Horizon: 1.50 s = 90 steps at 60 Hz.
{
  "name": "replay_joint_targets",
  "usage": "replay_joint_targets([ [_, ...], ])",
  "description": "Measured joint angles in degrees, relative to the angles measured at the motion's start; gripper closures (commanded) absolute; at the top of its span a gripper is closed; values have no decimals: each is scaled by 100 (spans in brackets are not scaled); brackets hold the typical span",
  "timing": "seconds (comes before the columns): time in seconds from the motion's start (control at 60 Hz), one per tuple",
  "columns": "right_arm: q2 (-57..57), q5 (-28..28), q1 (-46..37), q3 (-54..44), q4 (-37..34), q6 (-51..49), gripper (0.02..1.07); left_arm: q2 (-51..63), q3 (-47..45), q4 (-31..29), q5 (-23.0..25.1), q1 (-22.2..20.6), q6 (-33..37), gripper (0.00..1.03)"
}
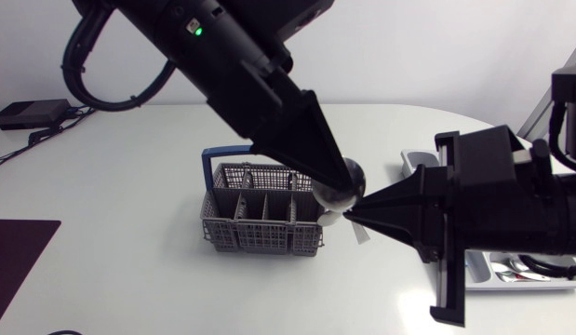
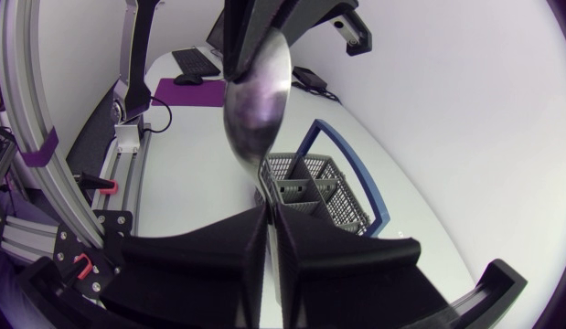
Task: Sort the cutlery from the basket into the organizer compartments.
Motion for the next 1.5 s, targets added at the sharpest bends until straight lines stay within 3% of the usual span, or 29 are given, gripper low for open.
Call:
replay_joint_targets([
  [0.283, 0, 111, -31, 9, -85, 177, 101, 168, 514, 46, 96, 323, -111, 52],
  [0.35, 2, 179, -118, 9, -221, 186, 101, 170, 767, 260, 151, 514, -262, 46],
  [0.6, 2, 326, -1032, 17, -297, 201, 101, 173, 951, 743, 142, 1283, -629, 44],
  [0.7, 52, 424, -1635, 52, -299, 197, 101, 138, 737, 883, -94, 1359, -621, 44],
  [1.05, 1421, 949, -4050, 271, 330, 234, 102, -136, -1296, 2026, -1506, 529, -446, 44],
  [1.5, 3969, 1836, -5110, 1064, 1272, 535, 102, -396, -2553, 3222, -2616, 31, -317, 44],
])
